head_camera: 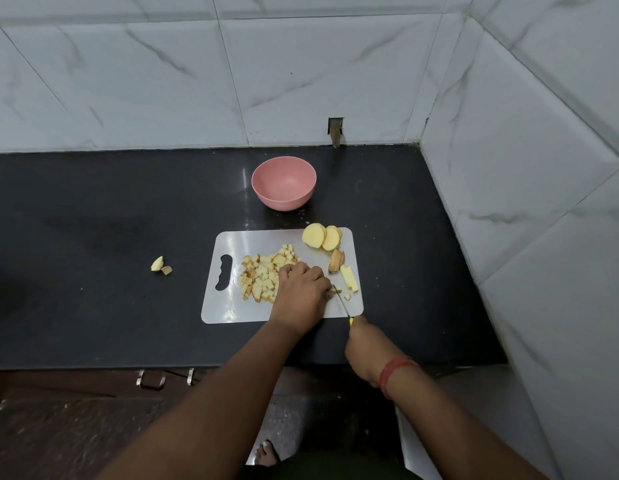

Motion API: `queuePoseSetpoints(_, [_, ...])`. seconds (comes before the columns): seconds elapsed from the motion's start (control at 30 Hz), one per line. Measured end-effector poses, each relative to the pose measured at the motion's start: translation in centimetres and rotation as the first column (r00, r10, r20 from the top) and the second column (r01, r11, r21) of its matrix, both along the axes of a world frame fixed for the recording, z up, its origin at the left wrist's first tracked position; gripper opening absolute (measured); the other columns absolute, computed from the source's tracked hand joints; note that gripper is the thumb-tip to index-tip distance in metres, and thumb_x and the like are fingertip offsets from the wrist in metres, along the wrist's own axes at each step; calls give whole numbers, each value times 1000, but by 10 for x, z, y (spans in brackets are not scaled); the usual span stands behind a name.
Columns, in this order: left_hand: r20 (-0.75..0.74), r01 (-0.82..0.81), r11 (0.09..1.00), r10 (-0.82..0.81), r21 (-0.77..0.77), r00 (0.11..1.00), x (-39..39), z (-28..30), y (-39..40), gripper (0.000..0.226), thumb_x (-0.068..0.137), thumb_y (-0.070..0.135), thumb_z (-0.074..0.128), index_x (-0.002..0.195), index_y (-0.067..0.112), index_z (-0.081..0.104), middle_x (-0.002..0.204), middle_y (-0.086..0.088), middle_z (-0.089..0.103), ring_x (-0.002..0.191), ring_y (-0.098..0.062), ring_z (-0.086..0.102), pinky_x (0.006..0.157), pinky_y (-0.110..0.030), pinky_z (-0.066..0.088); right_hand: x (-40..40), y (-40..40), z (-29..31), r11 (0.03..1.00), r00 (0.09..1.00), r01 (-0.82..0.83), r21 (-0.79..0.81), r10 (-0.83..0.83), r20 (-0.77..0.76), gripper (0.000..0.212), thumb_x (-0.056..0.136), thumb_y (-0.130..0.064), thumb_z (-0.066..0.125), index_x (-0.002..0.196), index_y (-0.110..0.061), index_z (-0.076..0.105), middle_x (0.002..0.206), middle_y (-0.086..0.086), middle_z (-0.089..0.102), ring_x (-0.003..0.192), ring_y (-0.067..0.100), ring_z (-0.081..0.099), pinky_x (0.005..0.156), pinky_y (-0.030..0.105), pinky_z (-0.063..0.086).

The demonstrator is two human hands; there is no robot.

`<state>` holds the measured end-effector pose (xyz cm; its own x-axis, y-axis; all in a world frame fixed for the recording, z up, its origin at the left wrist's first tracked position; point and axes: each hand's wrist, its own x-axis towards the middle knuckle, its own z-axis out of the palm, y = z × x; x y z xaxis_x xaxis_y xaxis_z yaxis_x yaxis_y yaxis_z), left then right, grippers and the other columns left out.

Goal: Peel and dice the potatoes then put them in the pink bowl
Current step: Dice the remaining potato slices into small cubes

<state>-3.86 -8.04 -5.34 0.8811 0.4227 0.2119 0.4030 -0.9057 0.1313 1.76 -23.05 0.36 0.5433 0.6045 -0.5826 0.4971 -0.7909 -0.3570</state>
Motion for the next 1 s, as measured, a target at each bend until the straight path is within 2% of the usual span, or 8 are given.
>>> queuePoseSetpoints(0.17, [6,-3,1000,3,-17,1000,0,-1,1,22,97,38,58,98,23,75,100,7,64,99,-21,50,93,-43,35,-8,-17,-3,1000,1000,-10,-20,10,-14,27,97,-10,38,122,-3,43,116,16,58,107,33,59,77,31,43])
queuePoseSetpoints(0.37, [100,-31,999,35,-44,994,-8,-10,1,23,91,38,64,106,21,70,113,1,55,106,-24,48,94,-45,38,-8,-17,-2,998,998,58,26,-59,34,6,96,-10,38,102,-11,40,105,13,62,89,26,62,69,30,44])
queuePoseSetpoints(0.5, [101,-51,998,56,-48,993,-10,-12,1,18,89,34,66,100,20,72,114,1,55,105,-25,48,92,-46,39,-8,-5,-1,999,998,52,11,-52,33,18,95,-11,40,113,-8,43,107,13,61,94,27,63,71,33,47])
queuePoseSetpoints(0.67, [88,-81,995,86,-57,992,-9,-10,1,15,88,33,70,93,20,76,110,3,58,105,-26,48,92,-46,39,-8,2,0,1000,1000,17,-18,-17,20,27,95,-9,41,121,-4,39,109,15,60,85,25,58,68,30,40])
queuePoseSetpoints(0.83, [74,-100,991,107,-88,991,-6,-5,1,14,85,33,75,92,21,78,106,3,60,105,-26,50,94,-47,37,-9,3,0,1000,1000,3,-19,-2,29,26,94,-8,41,120,-4,40,100,13,57,79,21,52,66,30,40])
queuePoseSetpoints(1.0, [43,-106,990,111,-96,993,-6,-2,1,17,88,35,72,96,22,78,109,4,60,109,-25,48,98,-46,34,-11,3,1,999,999,-2,-38,4,42,28,95,-8,42,123,-6,40,92,7,48,78,20,50,56,26,34])
